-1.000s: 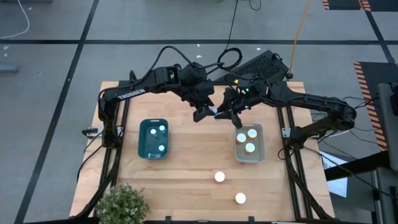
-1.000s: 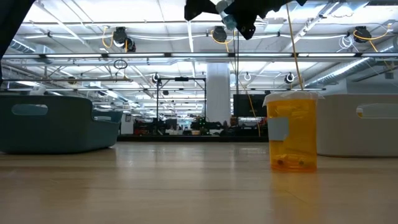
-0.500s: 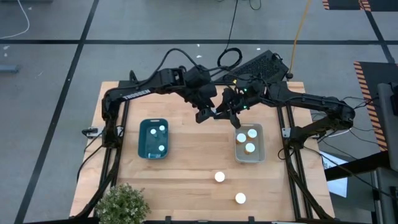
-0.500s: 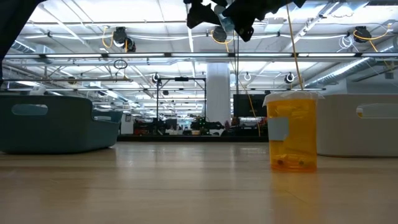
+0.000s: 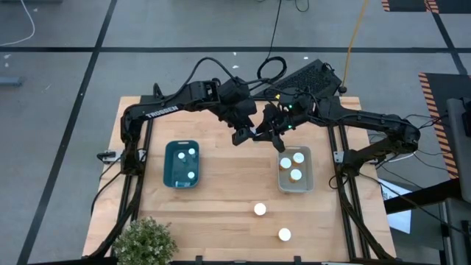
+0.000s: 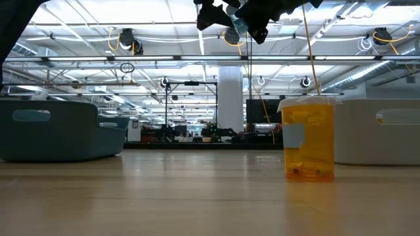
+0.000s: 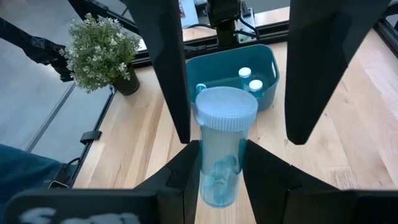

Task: Pick and place medicine bottles into bin by pill shape (circle, oval)
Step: Adjust the blue pill bottle

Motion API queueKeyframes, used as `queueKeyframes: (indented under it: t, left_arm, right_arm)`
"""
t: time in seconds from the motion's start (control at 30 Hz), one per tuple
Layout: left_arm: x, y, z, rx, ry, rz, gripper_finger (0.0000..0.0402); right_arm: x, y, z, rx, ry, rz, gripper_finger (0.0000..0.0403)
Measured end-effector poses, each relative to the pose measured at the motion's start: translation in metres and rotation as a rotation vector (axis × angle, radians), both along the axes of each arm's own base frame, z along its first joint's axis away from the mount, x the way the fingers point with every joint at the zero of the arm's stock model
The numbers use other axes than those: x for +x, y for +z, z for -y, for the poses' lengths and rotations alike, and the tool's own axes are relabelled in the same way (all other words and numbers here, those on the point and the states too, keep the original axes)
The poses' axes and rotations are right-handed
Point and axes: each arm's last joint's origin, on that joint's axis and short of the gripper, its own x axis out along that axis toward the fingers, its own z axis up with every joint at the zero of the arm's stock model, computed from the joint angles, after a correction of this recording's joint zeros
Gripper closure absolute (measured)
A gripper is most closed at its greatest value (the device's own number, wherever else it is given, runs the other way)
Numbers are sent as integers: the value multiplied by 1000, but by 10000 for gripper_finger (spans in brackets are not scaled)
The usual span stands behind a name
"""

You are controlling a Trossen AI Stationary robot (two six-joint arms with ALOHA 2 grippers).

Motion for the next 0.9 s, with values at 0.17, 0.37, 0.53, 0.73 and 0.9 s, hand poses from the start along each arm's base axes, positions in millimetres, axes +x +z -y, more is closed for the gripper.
queueKeyframes:
  t: [0.17, 0.37, 0.53, 0.73, 0.9]
  left_arm:
    - [0, 0, 0, -1, 1, 0, 186]
    - [0, 0, 0, -8, 6, -2, 237]
    - [0, 0, 0, -12, 9, -2, 258]
    - [0, 0, 0, -12, 9, -1, 279]
    - [0, 0, 0, -12, 9, -2, 273]
  right_arm:
    - [0, 0, 0, 1, -1, 0, 303]
    - [0, 0, 0, 1, -2, -1, 303]
    - [0, 0, 0, 0, -4, -1, 303]
    - [0, 0, 0, -1, -5, -1, 303]
    - [0, 0, 0, -1, -5, 0, 303]
